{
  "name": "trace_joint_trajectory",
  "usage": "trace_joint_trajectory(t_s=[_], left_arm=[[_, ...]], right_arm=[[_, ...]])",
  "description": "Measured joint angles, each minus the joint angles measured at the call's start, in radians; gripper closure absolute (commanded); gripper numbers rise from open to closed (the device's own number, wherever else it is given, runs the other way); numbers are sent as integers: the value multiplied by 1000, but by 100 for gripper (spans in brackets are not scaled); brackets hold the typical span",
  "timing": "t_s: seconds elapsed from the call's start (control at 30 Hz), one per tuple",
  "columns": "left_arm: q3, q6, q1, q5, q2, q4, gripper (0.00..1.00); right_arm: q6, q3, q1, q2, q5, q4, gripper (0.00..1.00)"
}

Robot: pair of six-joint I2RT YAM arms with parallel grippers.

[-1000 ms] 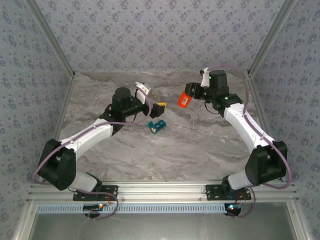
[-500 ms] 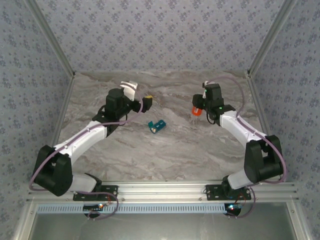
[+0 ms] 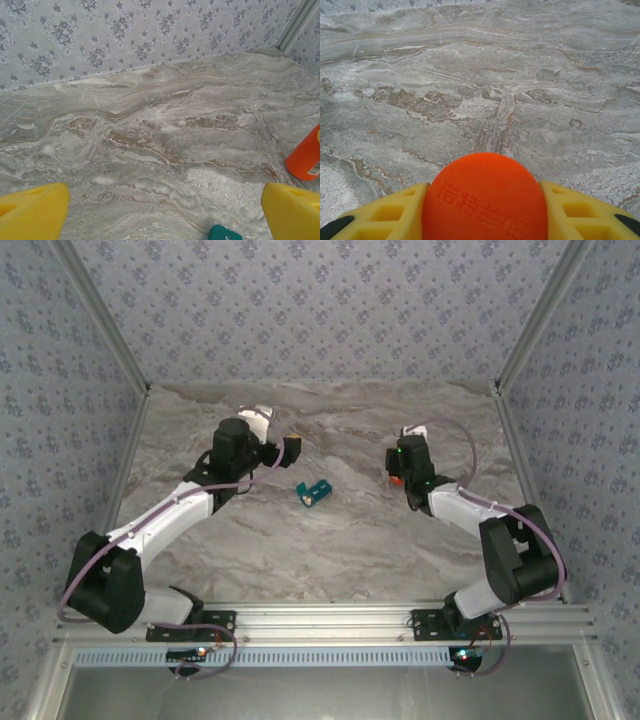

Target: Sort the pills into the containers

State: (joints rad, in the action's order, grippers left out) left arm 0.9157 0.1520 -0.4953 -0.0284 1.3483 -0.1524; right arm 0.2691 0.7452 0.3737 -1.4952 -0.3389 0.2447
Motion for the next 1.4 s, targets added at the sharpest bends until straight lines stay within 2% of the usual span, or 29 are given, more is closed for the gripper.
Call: trace_joint_trajectory(t_s=[0.17,0.3,0.43,0.67,0.87,1.0,1.13,1.33,1.4], left_arm=[[0,11,0,16,0,0,2],[0,16,0,27,0,0,2],[0,18,0,38,0,-1,2],[0,37,0,76,0,-7,2],[0,105,19,163,0,-7,2],[-16,171,74,175,0,-7,2],[-37,207,108,167,0,4,2],[-39,237,109,141,1,24,2],[-39,251,113,130,4,32,2]], right_arm=[[9,-23,14,-7,-44,36,51],[16,-23,14,-6,-51,36,32],[14,-17,12,23,-46,12,23],[7,144,-15,153,44,-118,23],[12,420,-21,136,268,-289,25],[25,555,11,56,428,-409,28],[34,615,53,-56,554,-521,31],[14,722,123,-291,651,-705,46],[-2,747,143,-359,653,-752,46]])
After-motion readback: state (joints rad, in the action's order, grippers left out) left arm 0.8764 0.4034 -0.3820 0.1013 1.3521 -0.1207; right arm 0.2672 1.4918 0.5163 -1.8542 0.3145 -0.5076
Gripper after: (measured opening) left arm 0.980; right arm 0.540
